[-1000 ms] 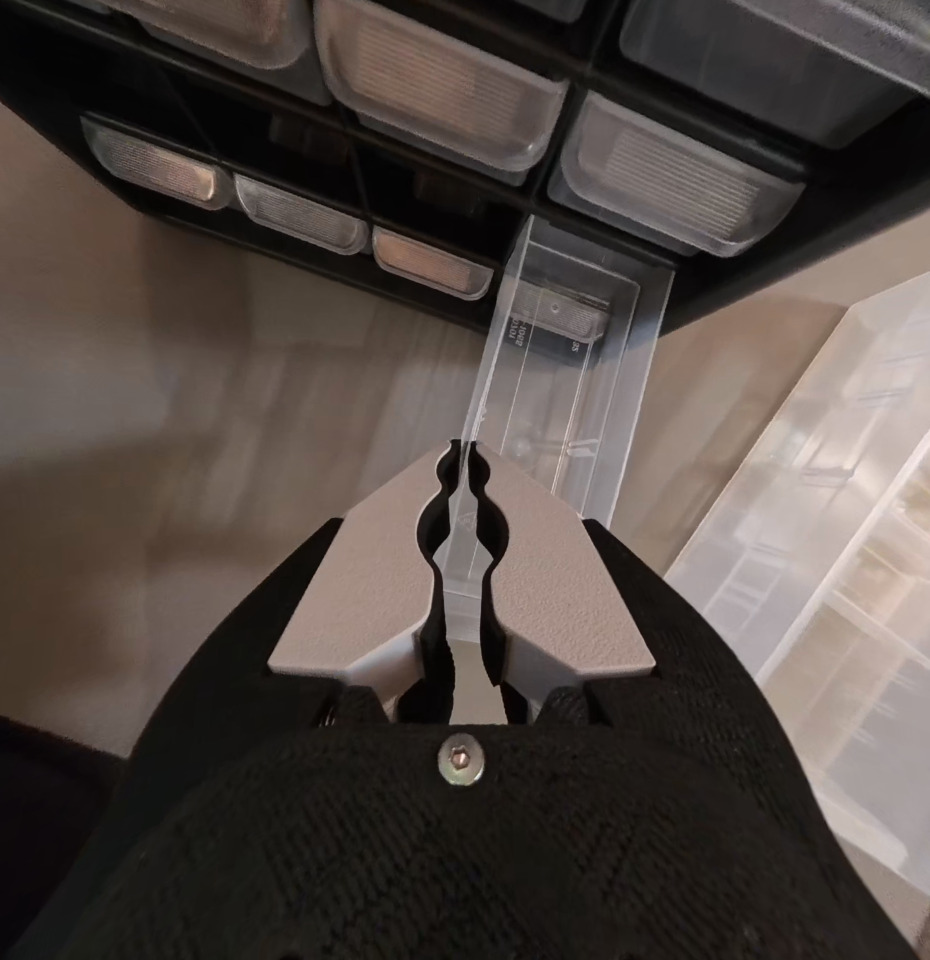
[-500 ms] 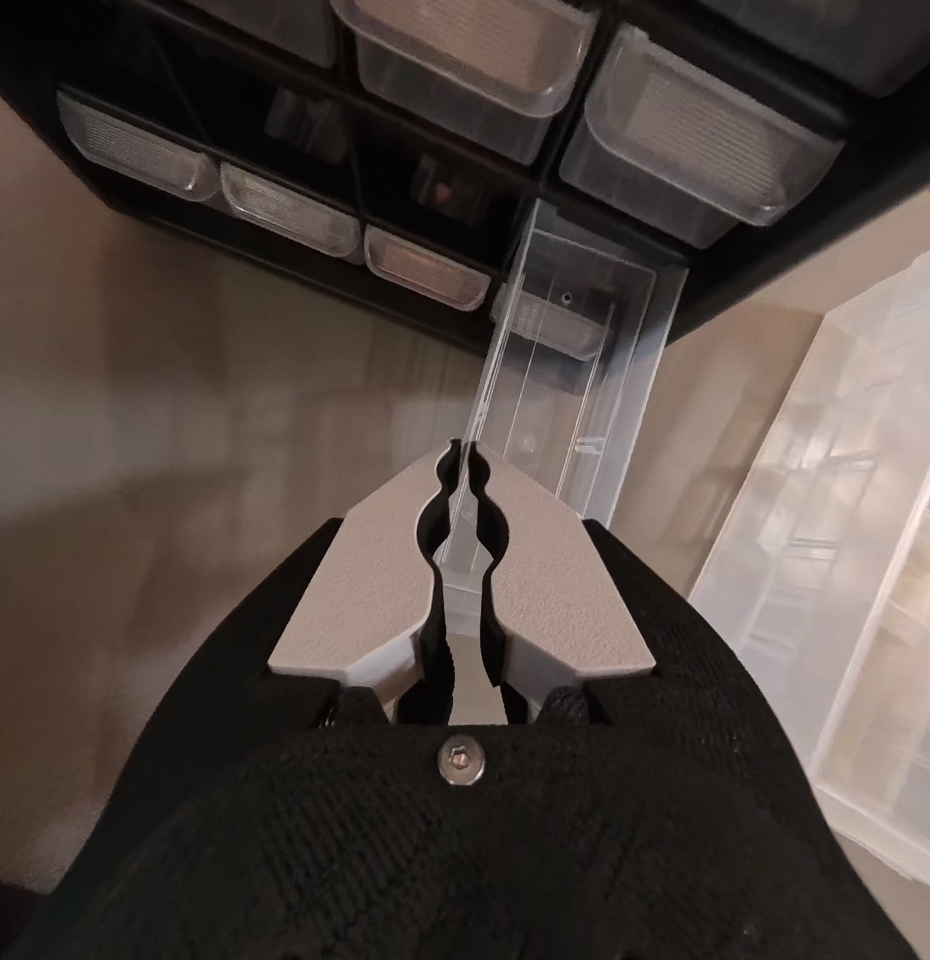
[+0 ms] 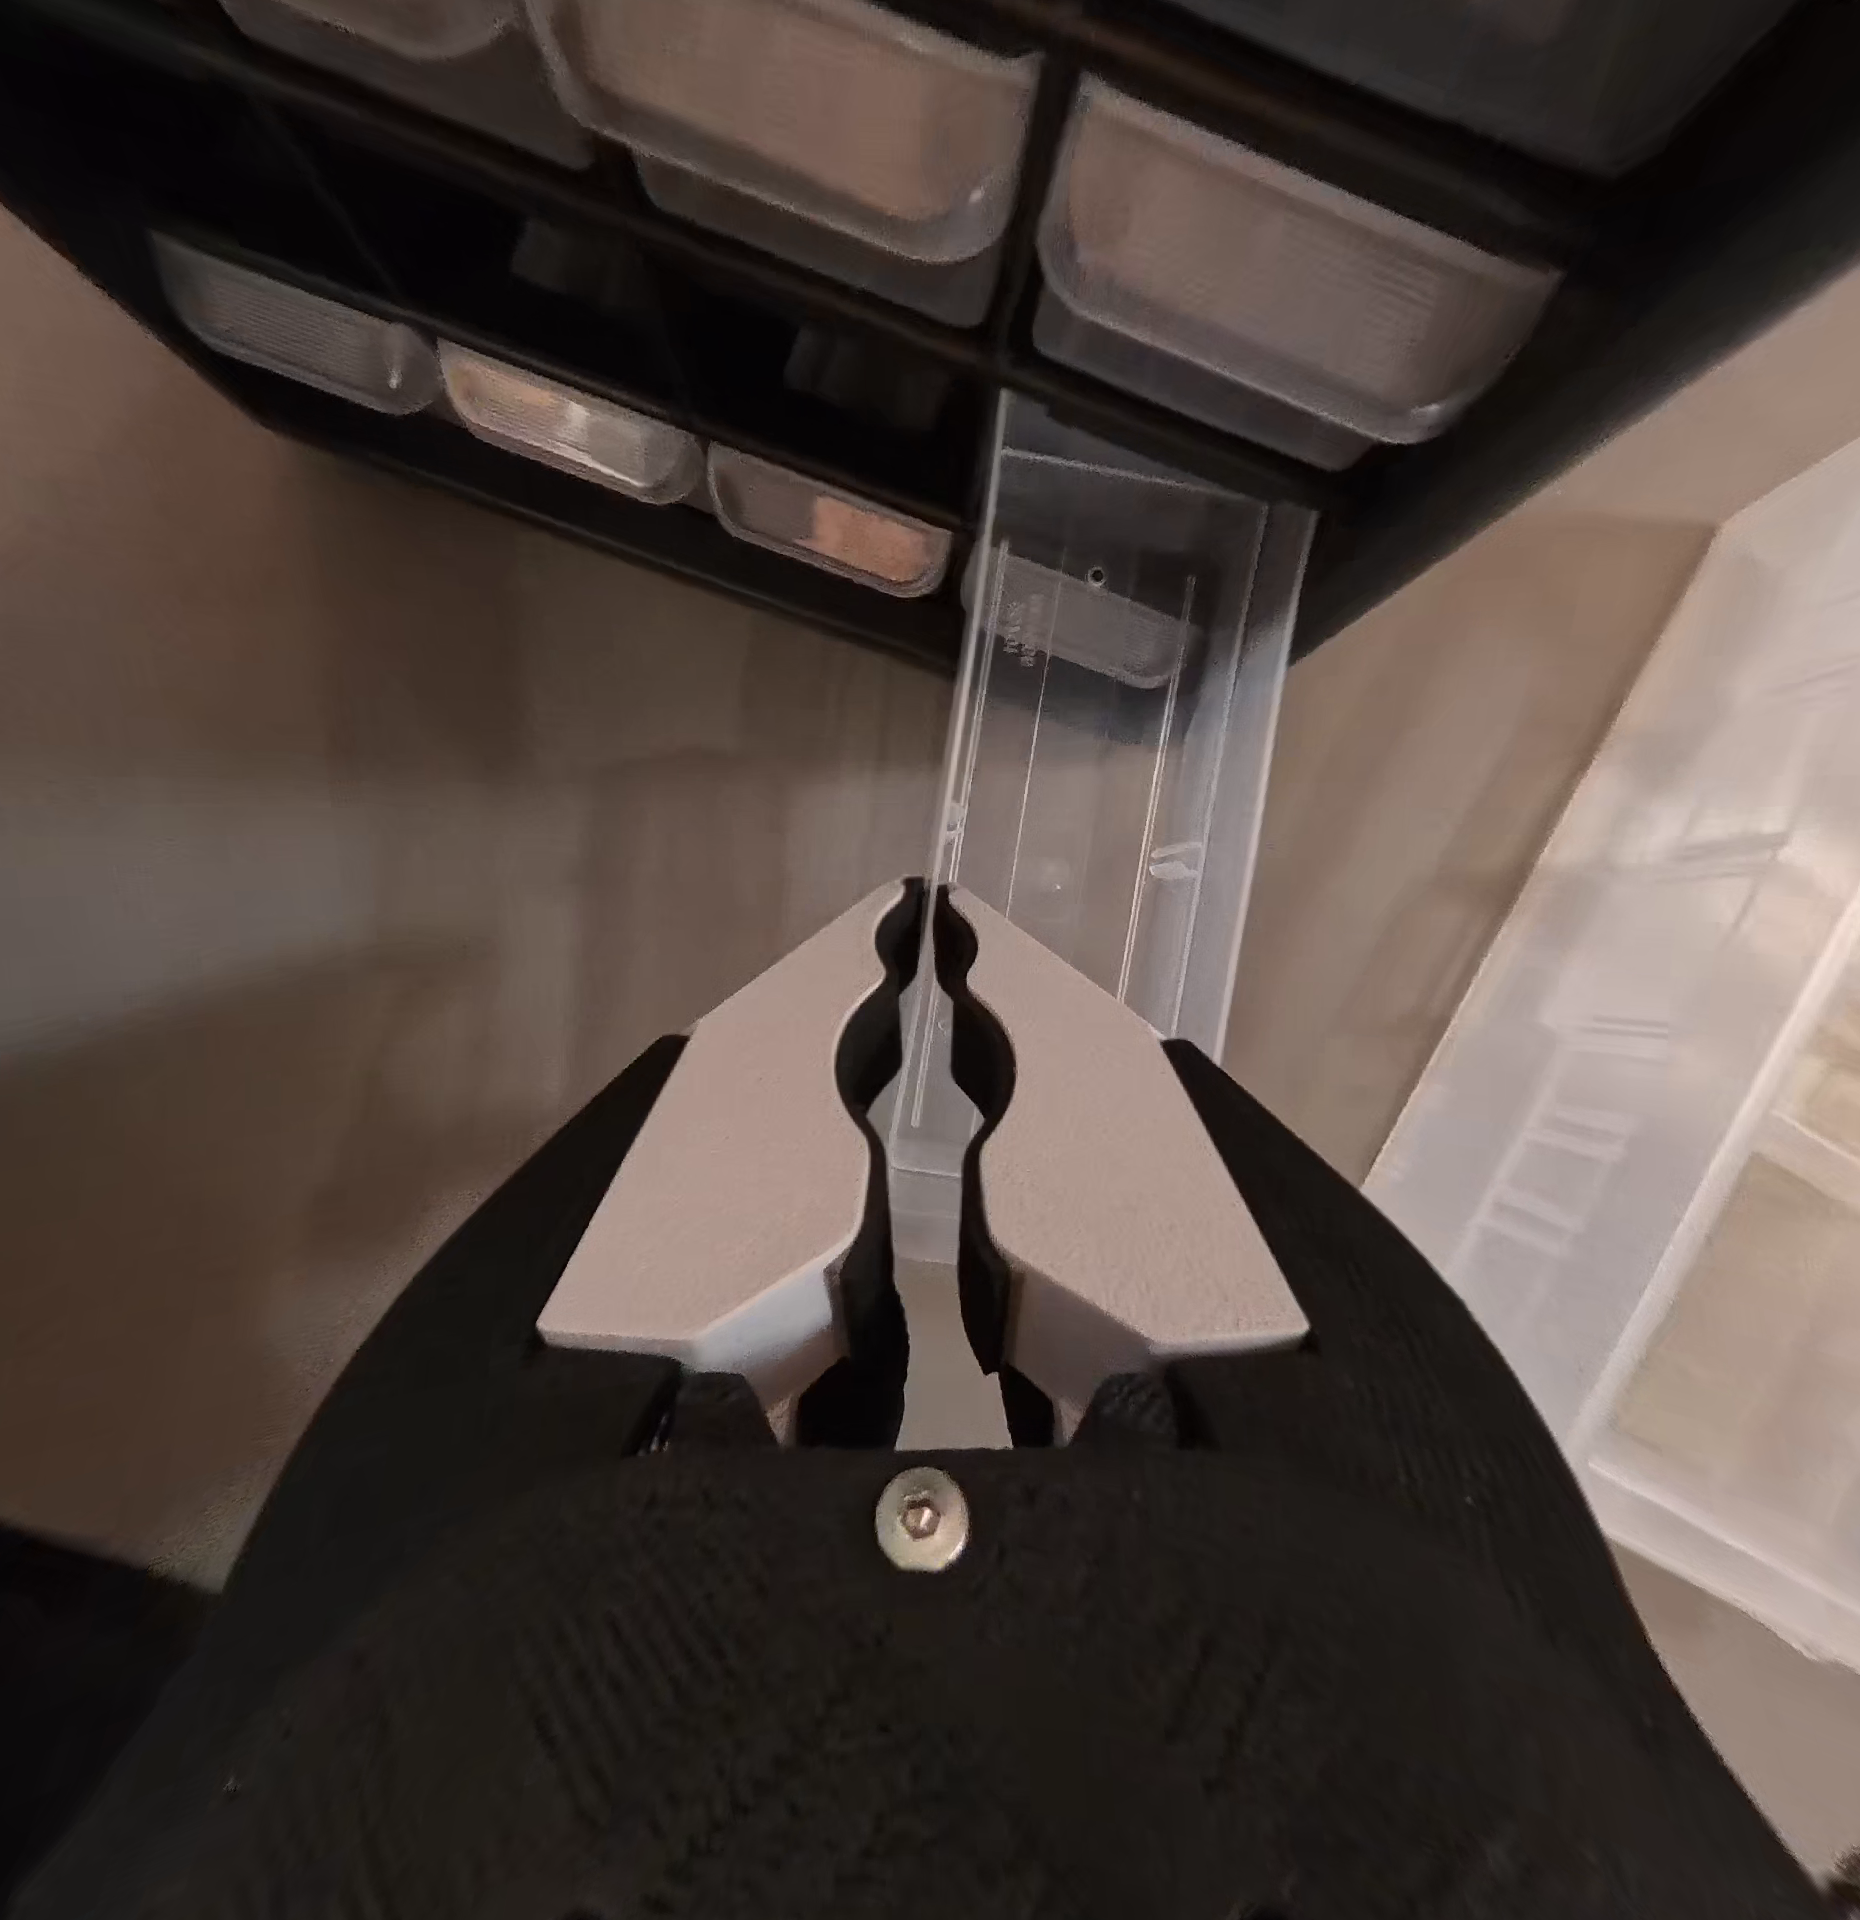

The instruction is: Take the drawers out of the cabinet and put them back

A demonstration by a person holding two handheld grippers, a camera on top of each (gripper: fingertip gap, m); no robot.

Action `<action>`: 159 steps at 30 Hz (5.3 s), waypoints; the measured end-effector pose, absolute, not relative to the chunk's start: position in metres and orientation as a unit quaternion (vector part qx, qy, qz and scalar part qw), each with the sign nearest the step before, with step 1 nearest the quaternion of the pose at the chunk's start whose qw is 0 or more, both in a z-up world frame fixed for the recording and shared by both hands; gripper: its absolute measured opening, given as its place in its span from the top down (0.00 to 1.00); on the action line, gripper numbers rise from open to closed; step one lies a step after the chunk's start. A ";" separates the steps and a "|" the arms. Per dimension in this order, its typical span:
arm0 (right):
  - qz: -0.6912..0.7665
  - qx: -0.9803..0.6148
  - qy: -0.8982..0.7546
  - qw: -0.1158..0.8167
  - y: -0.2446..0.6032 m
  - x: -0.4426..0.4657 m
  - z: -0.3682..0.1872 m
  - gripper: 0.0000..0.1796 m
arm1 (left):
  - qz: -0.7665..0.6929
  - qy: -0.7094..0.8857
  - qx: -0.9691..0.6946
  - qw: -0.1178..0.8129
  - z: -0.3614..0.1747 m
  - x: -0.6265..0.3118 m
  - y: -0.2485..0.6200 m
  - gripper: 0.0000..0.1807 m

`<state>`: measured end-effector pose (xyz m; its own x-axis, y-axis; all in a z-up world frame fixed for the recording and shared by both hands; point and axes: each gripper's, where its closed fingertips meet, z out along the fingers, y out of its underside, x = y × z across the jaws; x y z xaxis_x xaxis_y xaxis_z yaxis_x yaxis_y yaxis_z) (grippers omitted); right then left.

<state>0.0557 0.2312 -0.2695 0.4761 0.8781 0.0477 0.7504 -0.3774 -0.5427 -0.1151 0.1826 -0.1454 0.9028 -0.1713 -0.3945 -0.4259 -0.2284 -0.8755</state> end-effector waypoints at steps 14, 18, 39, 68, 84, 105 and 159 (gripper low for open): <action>0.125 -0.808 -0.499 0.287 0.219 0.052 -0.263 1.00 | 0.124 0.189 -0.778 0.586 -0.146 -0.117 0.185 0.77; 0.137 -0.804 -0.505 0.282 0.213 0.045 -0.268 0.98 | 0.124 0.189 -0.778 0.587 -0.146 -0.117 0.186 0.77; 0.170 -0.786 -0.486 0.342 0.205 0.042 -0.279 0.83 | 0.131 0.186 -0.779 0.585 -0.147 -0.119 0.187 0.76; 0.179 -0.855 -0.434 0.222 0.211 0.069 -0.276 0.58 | 0.135 0.183 -0.783 0.579 -0.147 -0.118 0.188 0.76; 0.151 -0.797 -0.546 0.210 0.183 0.093 -0.327 0.54 | 0.134 0.185 -0.780 0.583 -0.147 -0.118 0.188 0.76; 0.083 -0.743 -0.622 0.233 0.169 0.090 -0.313 1.00 | 0.133 0.183 -0.780 0.583 -0.147 -0.118 0.188 0.76; 0.082 -0.596 -0.564 0.566 0.348 0.255 -0.215 0.67 | 0.132 0.179 -0.780 0.585 -0.147 -0.118 0.189 0.75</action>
<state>0.2555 0.3482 -0.2150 0.3514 0.7643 0.5407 0.5798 0.2759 -0.7667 -0.1185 0.1894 -0.1474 0.9012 -0.1250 -0.4150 -0.4334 -0.2526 -0.8651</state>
